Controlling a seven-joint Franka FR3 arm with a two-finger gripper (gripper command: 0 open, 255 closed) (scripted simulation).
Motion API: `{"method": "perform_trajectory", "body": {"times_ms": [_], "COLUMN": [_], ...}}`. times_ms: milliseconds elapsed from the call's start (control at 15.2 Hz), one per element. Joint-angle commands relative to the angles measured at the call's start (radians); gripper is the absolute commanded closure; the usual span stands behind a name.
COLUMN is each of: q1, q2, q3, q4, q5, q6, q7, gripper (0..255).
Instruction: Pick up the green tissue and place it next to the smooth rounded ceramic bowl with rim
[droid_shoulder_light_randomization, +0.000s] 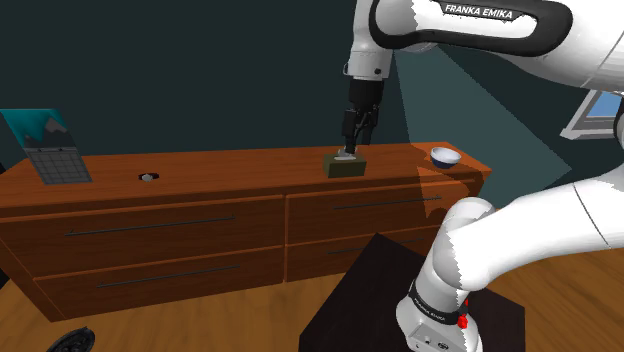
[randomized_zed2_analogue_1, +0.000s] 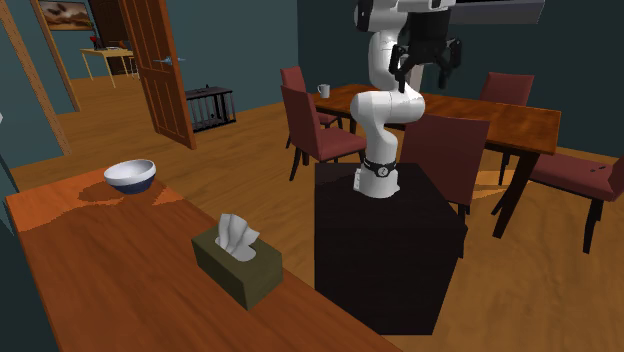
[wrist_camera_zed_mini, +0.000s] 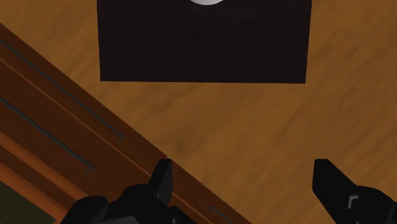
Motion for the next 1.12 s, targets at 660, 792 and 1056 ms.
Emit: {"method": "perform_trajectory", "body": {"times_ms": [660, 792, 1056], "q1": [-0.036, -0.045, -0.065], "q2": [0.083, 0.114, 0.192], "q3": [-0.104, -0.127, -0.174], "q4": [-0.138, -0.152, -0.164], "q5": [-0.246, -0.294, -0.386], "q6": [0.240, 0.297, 0.416], "q7": [-0.240, -0.282, -0.357], "gripper": [0, 0, 0]}}
